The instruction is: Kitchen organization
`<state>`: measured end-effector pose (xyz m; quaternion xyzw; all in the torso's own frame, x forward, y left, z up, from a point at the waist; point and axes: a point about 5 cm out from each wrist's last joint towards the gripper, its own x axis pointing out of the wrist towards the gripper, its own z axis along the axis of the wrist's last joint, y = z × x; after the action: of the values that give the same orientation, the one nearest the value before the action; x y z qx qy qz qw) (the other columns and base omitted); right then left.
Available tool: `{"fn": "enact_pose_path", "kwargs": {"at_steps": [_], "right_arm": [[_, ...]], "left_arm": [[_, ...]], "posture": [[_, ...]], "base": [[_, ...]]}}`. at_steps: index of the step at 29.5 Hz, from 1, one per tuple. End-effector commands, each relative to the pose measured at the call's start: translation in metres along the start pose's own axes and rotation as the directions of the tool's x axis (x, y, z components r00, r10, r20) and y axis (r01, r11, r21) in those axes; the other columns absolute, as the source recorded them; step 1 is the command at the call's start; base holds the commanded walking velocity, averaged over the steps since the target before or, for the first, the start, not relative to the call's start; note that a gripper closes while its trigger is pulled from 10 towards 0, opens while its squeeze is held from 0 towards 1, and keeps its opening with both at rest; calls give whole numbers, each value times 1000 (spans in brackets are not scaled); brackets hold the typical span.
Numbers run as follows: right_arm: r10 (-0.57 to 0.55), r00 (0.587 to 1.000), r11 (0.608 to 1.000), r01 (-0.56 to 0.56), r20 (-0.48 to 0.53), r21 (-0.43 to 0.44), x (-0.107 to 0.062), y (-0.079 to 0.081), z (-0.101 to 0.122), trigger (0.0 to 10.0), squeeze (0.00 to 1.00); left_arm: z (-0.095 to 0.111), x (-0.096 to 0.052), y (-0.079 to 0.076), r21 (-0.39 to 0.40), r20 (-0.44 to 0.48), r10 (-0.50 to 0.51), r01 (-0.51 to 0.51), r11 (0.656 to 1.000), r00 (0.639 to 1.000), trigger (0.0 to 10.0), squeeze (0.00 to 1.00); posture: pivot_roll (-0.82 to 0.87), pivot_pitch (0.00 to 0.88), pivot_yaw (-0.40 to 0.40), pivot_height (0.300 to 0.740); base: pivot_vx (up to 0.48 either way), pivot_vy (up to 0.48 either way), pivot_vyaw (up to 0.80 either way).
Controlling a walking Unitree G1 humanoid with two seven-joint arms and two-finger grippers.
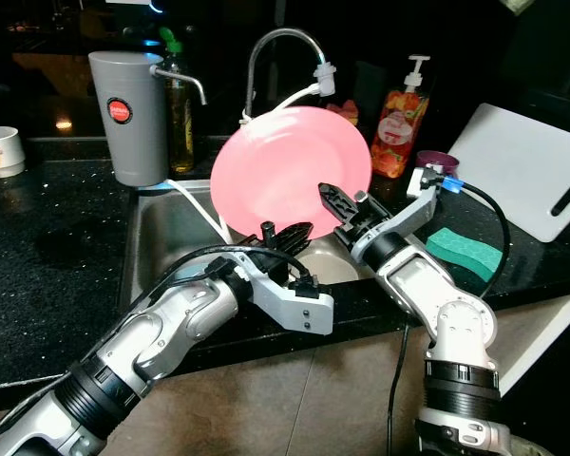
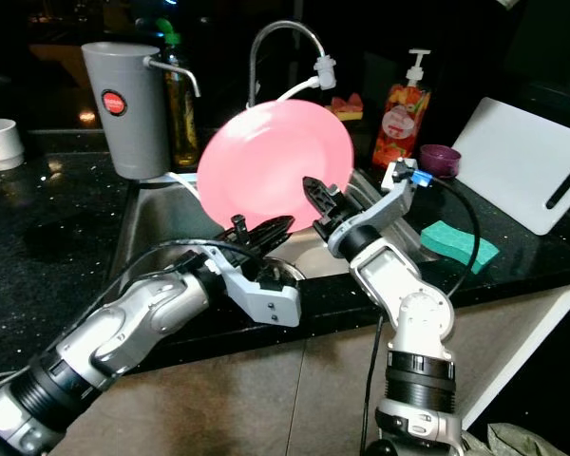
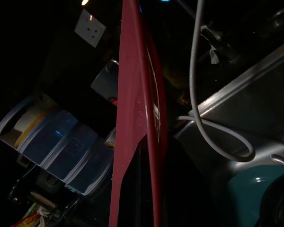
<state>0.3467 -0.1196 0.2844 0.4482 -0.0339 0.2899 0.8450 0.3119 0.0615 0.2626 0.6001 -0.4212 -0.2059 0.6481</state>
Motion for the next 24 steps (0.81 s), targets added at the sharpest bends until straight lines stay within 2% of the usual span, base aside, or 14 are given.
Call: {"fn": "enact_pose_path", "kwargs": {"at_steps": [1, 5, 6, 11, 12, 13, 14, 15, 16, 17, 18, 20, 21, 24], "right_arm": [[-38, 999, 999, 38, 34, 1, 0, -5, 4, 0, 0], [-56, 998, 998, 56, 36, 8, 2, -8, 2, 0, 0], [-60, 998, 998, 59, 33, 14, 3, -8, 0, 0, 0], [-86, 996, 996, 86, 37, 13, 7, -11, -3, 0, 0], [-113, 992, 994, 113, 53, -7, 7, -15, -1, 4471, 0], [-143, 987, 989, 144, 80, -12, 7, -19, 1, 10000, 0], [-163, 982, 986, 165, 99, -14, 7, -22, 3, 10000, 0], [-163, 982, 986, 165, 99, -14, 7, -22, 3, 10000, 0], [-180, 976, 983, 183, 126, -11, 6, -25, 6, 10000, 0], [-180, 976, 983, 183, 126, -11, 6, -25, 6, 10000, 0], [-202, 968, 978, 207, 151, -22, 4, -29, 9, 10000, 0], [-202, 968, 978, 207, 151, -22, 4, -29, 9, 10000, 0], [-258, 950, 961, 271, 176, -59, 3, -39, 7, 10000, 0], [-308, 934, 931, 335, 184, -145, 4, -47, 3, 10000, 0]], "left_arm": [[4, -2, -10, 1, 25, -45, 45, 999, 999, 10000, 0], [-3, -3, -13, -39, -22, -53, 52, 998, 998, 10000, 0], [-6, -3, -14, -89, -46, -57, 52, 995, 997, 10000, 1000], [-18, -3, -15, -346, -175, -54, -10, 938, 983, 10000, 1000], [-16, -6, -19, -514, -177, -103, -3, 858, 979, 10000, 0], [-15, -10, -23, -660, -170, -136, -10, 751, 976, 10000, 0], [-14, -13, -25, -746, -155, -155, -13, 666, 976, 10000, 0], [-14, -13, -25, -746, -155, -155, -13, 666, 976, 10000, 0], [-13, -17, -22, -832, -149, -143, -46, 553, 978, 10000, 0], [-13, -17, -22, -832, -149, -143, -46, 553, 978, 10000, 0], [-12, -24, -17, -898, -136, -122, -70, 435, 983, 10000, 0], [-12, -24, -17, -898, -136, -122, -70, 435, 983, 10000, 0], [-18, -40, -9, -966, -134, -94, -109, 234, 986, 10000, 0], [-38, -53, -12, -967, -242, -138, -226, 121, 960, 10000, 0]], "posture": [[93, 62, -106, 740], [92, 64, -105, 740], [95, 69, -107, 740], [103, 72, -104, 740], [102, 68, -90, 740], [99, 68, -85, 740], [99, 68, -85, 740], [99, 68, -85, 740], [98, 68, -81, 740], [98, 68, -81, 740], [97, 72, -79, 740], [97, 72, -79, 740], [107, 69, -73, 740], [122, 69, -74, 740]], "base": [[0, 0, 0], [0, 0, 0], [0, 0, 0], [0, 0, 0], [0, 0, 0], [0, 0, 0], [0, 0, 0], [0, 0, 0], [0, 0, 0], [0, 0, 0], [0, 0, 0], [0, 0, 0], [0, 0, 0], [0, 0, 0]]}}
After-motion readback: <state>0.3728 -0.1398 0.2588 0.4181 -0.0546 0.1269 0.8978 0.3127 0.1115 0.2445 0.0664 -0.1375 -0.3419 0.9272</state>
